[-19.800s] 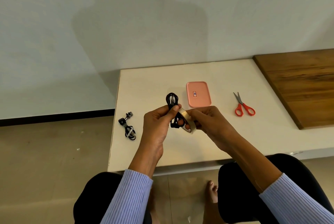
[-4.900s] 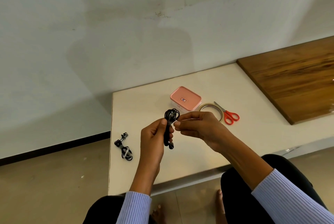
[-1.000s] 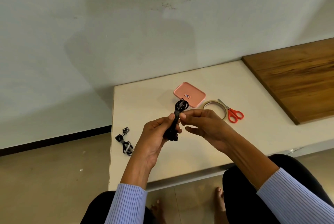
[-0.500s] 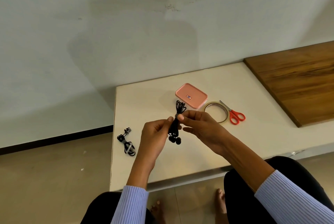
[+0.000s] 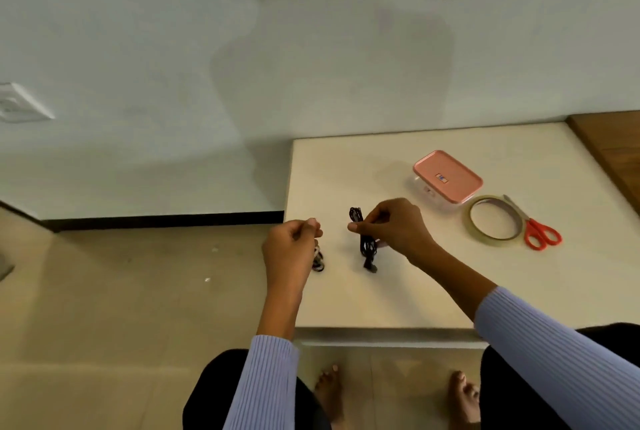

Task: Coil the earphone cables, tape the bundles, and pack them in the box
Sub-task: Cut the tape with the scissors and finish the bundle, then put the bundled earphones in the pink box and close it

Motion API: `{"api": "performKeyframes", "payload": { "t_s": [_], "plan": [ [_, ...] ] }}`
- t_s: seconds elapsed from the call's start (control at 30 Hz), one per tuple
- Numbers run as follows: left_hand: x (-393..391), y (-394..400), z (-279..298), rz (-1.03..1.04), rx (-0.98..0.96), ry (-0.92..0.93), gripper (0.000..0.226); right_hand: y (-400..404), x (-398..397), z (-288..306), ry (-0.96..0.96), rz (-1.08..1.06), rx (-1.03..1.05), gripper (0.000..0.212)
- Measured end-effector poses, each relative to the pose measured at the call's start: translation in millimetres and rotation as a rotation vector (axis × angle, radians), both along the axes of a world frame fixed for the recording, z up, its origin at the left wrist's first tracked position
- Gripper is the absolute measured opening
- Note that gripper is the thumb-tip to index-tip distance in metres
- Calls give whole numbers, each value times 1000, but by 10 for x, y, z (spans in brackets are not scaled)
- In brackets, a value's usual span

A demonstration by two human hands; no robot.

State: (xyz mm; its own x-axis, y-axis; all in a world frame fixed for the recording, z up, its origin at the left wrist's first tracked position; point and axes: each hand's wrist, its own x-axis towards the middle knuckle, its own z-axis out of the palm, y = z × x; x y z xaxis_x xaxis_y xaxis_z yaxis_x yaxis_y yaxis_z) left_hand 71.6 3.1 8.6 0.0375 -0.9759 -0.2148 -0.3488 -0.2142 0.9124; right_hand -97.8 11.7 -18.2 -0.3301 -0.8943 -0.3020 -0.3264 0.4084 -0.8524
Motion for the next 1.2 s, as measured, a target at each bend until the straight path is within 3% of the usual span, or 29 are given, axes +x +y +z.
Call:
{"api": "performKeyframes", "payload": {
  "t_s": [0.1,0.23,0.53,0.63,0.73,0.8,0.87,0.93,1.03,1.2],
  "plan": [
    [50,-46,2,19,29,7,24,-258,169,-76,225,68,8,42],
    [43,-80,18,8,31,8,25,-427,257,-115,357,77,35,53],
    [-42,-91,-51,-65,43,12,24,-256,-388,40,644,0,-150,12],
    [-89,-83,-74,-84,40,14,24,-224,-599,71,805,-37,-161,19],
    [-141,-69,-93,-119,37,-4,29,-201,-732,43,937,-55,-96,42],
    [-185,-59,-100,-148,27,-9,32,-169,-808,-25,955,-35,27,57],
    [-236,-54,-114,-187,25,-26,33,-121,-851,-72,969,4,111,58],
    [-287,-33,-101,-219,40,-34,30,-34,-839,-48,984,69,97,50],
    [-368,-5,-165,-266,59,-21,34,248,-740,23,939,234,62,56],
    [-502,73,-207,-337,263,49,29,791,-492,-5,759,430,-57,62]
  ]
}}
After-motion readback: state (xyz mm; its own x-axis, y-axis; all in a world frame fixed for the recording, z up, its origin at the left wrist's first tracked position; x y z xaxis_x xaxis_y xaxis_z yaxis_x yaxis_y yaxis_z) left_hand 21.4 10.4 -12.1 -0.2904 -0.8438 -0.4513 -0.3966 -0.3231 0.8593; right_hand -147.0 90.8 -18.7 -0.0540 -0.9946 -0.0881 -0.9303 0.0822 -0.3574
